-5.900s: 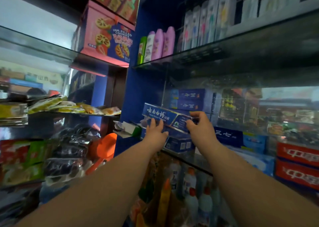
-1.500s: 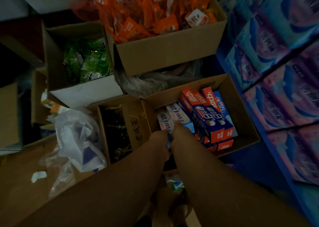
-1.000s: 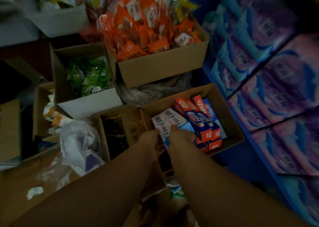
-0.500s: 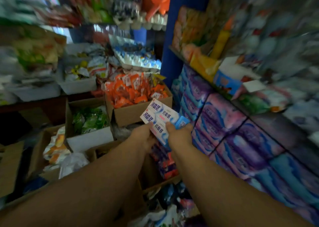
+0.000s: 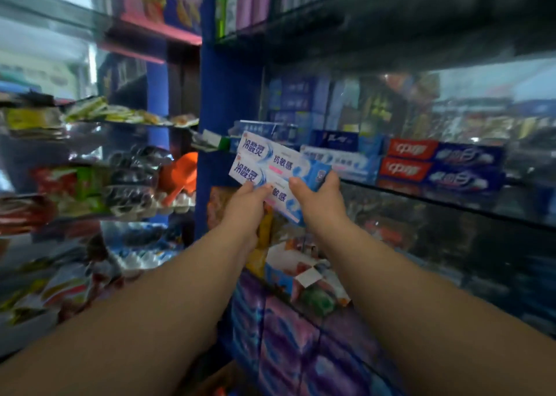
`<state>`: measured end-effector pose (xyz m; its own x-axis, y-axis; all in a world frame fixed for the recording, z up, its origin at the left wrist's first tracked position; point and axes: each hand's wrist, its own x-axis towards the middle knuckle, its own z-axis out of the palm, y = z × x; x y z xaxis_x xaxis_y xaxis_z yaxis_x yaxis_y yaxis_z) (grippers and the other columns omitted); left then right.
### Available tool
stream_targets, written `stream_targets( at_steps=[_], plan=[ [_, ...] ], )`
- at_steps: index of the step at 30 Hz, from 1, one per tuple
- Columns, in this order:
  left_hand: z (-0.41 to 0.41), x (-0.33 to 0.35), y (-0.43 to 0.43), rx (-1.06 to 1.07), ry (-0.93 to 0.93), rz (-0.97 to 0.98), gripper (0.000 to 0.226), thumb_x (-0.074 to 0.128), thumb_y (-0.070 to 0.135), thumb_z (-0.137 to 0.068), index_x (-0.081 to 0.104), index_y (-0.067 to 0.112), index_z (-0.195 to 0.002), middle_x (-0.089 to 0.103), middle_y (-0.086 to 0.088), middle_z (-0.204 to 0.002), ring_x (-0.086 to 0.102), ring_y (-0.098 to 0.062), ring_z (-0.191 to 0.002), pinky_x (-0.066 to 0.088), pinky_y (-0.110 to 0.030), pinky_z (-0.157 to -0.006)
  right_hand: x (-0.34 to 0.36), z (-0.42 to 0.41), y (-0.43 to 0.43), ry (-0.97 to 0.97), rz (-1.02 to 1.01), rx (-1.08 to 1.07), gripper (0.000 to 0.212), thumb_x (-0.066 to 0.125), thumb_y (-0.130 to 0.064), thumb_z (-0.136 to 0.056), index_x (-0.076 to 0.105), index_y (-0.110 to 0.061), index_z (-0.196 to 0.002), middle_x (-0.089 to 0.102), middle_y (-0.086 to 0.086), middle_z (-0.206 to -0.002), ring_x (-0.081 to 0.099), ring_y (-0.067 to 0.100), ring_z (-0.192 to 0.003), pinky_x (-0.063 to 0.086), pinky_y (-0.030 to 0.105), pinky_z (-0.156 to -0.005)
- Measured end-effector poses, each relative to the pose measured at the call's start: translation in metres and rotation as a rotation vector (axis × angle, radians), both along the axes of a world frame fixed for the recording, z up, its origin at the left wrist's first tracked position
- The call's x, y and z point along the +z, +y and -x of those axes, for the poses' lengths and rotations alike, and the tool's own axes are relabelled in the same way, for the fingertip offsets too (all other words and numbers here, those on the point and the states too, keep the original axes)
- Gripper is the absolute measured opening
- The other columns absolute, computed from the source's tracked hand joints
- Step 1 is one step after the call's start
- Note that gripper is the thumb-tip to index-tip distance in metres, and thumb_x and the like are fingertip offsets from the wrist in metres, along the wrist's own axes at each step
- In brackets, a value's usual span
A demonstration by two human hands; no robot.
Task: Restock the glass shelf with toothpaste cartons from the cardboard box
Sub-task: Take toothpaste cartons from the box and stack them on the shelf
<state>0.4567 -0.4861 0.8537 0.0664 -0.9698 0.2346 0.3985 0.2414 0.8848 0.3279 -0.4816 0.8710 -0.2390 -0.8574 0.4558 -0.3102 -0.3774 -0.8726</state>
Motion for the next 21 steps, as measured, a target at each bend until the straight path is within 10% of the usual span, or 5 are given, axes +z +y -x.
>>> stream_targets(
  at_steps=[6, 9, 21],
  plan=[
    [0.034, 0.068, -0.044, -0.048, -0.483, 0.154, 0.071, 0.055, 0.025, -0.087, 0.023, 0.021, -0.150, 0.012, 0.002, -0.160, 0.032, -0.025, -0.140, 0.035, -0.045, -0.112, 0.077, 0.041, -0.009, 0.061, 0.112, -0.136, 0.043, 0.063, -0.034, -0.090, 0.039, -0.013, -0.119, 0.058, 0.004, -0.103, 0.062, 0.020, -0.087, 0.053, 0.030, -0.071],
    [0.049, 0.078, -0.064, -0.134, -0.599, 0.191, 0.077, 0.059, 0.033, -0.071, 0.035, 0.018, -0.143, 0.027, -0.005, -0.155, 0.037, -0.030, -0.136, 0.037, -0.050, -0.109, 0.091, 0.050, -0.030, 0.073, 0.090, -0.218, 0.044, 0.066, -0.035, -0.087, 0.043, -0.013, -0.118, 0.060, 0.010, -0.111, 0.063, 0.028, -0.098, 0.052, 0.049, -0.089],
    [0.078, 0.060, -0.156, -0.078, -1.120, 0.433, 0.074, 0.045, 0.038, -0.098, 0.002, 0.018, -0.154, -0.018, 0.003, -0.160, 0.010, -0.021, -0.148, 0.018, -0.032, -0.117, 0.079, 0.083, -0.105, 0.046, -0.038, -0.277, 0.046, 0.062, -0.033, -0.090, 0.042, -0.017, -0.128, 0.060, 0.010, -0.115, 0.066, 0.026, -0.094, 0.060, 0.036, -0.068]
  ],
)
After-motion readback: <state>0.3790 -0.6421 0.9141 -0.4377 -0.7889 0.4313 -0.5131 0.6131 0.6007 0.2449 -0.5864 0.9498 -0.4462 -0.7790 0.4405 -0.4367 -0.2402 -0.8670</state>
